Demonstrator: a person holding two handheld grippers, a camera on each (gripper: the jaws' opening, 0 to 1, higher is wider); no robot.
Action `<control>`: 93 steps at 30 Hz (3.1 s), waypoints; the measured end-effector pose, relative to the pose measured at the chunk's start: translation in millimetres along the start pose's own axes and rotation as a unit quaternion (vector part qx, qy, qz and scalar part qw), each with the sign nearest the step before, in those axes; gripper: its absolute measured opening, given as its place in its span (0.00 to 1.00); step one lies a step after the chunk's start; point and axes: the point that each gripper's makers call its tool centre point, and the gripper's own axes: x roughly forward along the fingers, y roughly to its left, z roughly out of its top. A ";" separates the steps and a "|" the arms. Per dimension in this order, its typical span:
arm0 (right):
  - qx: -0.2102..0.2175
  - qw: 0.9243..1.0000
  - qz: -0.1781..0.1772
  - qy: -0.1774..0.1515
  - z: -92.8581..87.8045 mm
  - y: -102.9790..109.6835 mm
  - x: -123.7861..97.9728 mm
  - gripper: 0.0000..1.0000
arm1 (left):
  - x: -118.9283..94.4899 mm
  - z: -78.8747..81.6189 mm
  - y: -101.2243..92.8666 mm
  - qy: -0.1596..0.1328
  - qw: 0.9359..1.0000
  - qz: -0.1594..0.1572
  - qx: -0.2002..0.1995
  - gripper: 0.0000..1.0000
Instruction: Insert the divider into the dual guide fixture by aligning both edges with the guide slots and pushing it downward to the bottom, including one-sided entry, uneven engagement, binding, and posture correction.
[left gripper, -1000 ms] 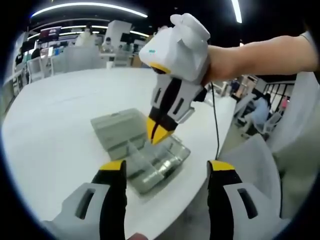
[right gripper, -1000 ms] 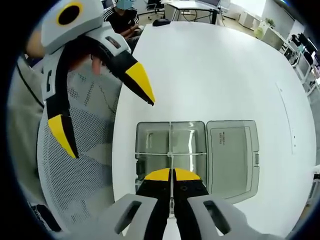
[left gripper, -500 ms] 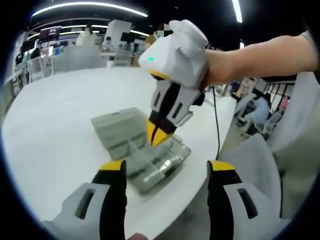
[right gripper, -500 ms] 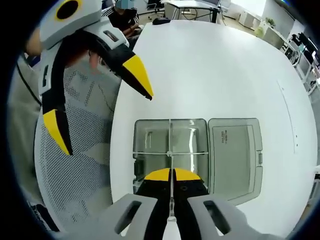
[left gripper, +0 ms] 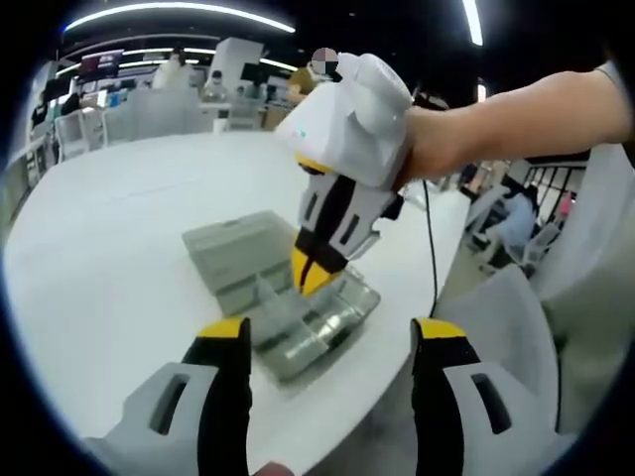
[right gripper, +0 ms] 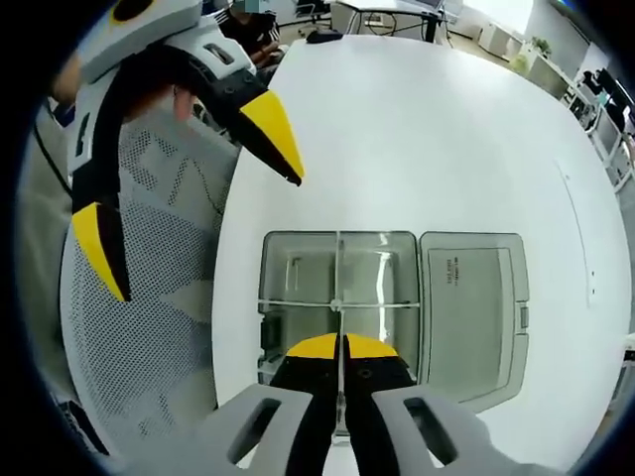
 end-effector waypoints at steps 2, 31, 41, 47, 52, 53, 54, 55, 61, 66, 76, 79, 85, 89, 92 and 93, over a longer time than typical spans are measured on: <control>-0.004 1.000 0.000 0.001 -0.4 0.1 1.4 0.00 | -0.1 -0.8 0.9 0.000 1.000 0.001 0.000 0.64; -0.021 1.000 -0.002 0.013 -2.9 0.8 10.9 0.00 | -0.2 -1.2 2.9 0.000 1.000 0.002 -0.005 0.64; -0.019 1.000 -0.004 0.015 -2.4 2.3 9.9 0.00 | -0.5 -1.0 3.3 0.000 1.000 0.003 -0.005 0.63; -0.016 1.000 -0.006 0.017 -2.8 1.1 10.7 0.00 | -0.7 -1.1 3.3 0.000 1.000 0.003 -0.005 0.63; -0.005 1.000 -0.005 0.018 -2.4 1.0 10.5 0.00 | -0.6 -0.4 2.6 0.000 1.000 0.003 -0.004 0.63; -0.001 1.000 -0.004 0.019 -2.5 0.6 10.6 0.00 | -0.7 -0.2 2.4 0.000 1.000 0.002 -0.004 0.63; 0.000 1.000 -0.003 0.019 -2.4 0.6 10.6 0.00 | -0.8 0.0 2.5 -0.001 1.000 0.003 -0.003 0.63; 0.002 1.000 -0.001 0.019 -2.3 0.6 10.4 0.00 | -1.0 0.2 2.6 -0.001 1.000 0.003 -0.003 0.63; 0.008 1.000 0.011 0.024 -2.5 -1.8 11.2 0.00 | -2.6 -1.3 4.5 0.001 1.000 0.004 -0.004 0.63; 0.005 0.999 0.017 0.028 -1.2 -2.5 10.0 0.00 | -3.6 -1.1 4.6 0.002 1.000 0.004 -0.002 0.63; 0.019 0.999 0.020 0.023 -1.9 -5.8 6.7 0.00 | -3.7 0.6 3.9 0.005 1.000 0.004 0.003 0.63; 0.022 0.999 0.020 0.021 -0.2 -5.6 3.8 0.00 | -3.6 0.4 3.8 0.006 1.000 0.004 0.004 0.63; 0.018 0.999 0.018 0.023 2.3 -7.6 -2.1 0.00 | -2.2 2.8 2.9 0.005 1.000 0.002 0.007 0.63; 0.014 1.000 0.016 0.023 3.7 -8.6 -6.6 0.00 | -2.1 3.3 2.1 0.005 1.000 0.002 0.008 0.63; 0.016 1.000 0.012 0.023 4.6 -9.6 -9.9 0.00 | -2.4 3.1 1.8 0.005 1.000 0.002 0.008 0.63; 0.017 1.000 0.012 0.022 4.7 -9.4 -10.5 0.00 | -2.6 2.9 1.3 0.005 1.000 0.002 0.008 0.63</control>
